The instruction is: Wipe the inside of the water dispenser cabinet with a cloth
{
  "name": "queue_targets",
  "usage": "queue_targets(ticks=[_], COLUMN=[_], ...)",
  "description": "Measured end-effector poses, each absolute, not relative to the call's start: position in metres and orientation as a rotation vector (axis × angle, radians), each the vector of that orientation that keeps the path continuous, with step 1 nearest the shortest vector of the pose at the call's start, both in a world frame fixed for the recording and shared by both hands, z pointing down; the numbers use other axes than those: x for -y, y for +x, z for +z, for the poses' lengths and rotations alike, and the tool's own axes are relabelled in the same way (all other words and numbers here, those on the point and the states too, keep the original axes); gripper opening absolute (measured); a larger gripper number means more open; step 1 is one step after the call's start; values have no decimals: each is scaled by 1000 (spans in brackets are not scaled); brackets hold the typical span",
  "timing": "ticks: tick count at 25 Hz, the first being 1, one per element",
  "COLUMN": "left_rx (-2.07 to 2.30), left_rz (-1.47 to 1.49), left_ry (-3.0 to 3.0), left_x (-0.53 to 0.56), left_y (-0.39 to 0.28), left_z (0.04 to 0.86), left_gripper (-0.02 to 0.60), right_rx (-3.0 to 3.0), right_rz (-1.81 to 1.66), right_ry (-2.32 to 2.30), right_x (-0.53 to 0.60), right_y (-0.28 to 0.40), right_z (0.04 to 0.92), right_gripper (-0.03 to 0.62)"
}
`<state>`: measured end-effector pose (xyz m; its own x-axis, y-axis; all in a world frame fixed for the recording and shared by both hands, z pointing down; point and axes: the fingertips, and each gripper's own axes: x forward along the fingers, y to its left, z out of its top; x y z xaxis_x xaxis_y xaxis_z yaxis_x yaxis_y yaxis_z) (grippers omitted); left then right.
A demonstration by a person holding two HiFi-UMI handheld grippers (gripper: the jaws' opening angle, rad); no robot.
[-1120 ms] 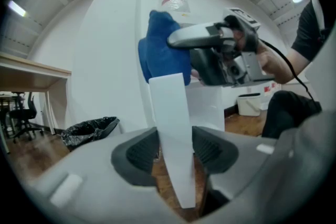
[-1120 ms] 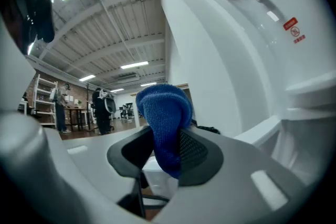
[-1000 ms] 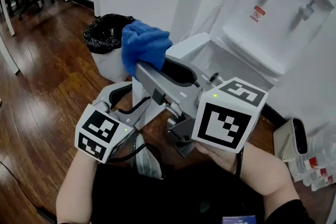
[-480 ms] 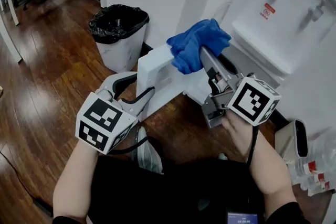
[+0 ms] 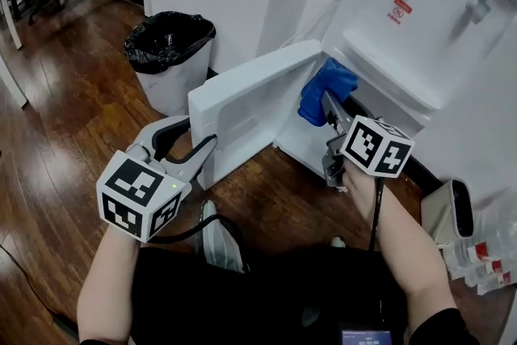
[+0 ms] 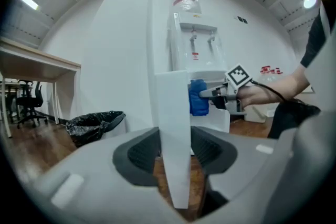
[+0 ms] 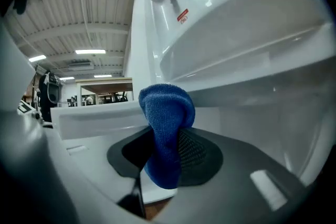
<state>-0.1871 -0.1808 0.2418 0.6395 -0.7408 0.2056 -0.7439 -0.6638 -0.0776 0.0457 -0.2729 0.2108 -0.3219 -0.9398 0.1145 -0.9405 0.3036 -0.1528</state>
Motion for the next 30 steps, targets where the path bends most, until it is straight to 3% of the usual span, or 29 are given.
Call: queue_targets(ticks=[8, 14, 17, 21, 24, 30], left_rx=[1279, 1285, 1281, 1289, 1309, 1329], left_rz=[385, 325, 356, 421, 379, 373], left_ry=[2812, 2807, 2807, 2793, 2773, 2757], left_x=[186, 193, 192, 195, 199, 200], left_y=[-187, -191, -191, -196, -198, -196], left_z=[250, 250, 254, 263, 263, 258], left_gripper=[187, 189, 198, 198, 198, 196], right_rx=[2590, 2922, 2973, 2991, 2915, 2540], right_rz=[61, -159, -269, -195, -12, -73], right_ry=[1696, 1113, 922, 947, 1309, 1899], right_x=[268, 172, 146, 187, 255, 309], right_y=[-33, -147, -171, -145, -84, 5], right_z=[193, 188, 186, 204, 221, 230], right_gripper=[124, 124, 124, 124, 123, 123])
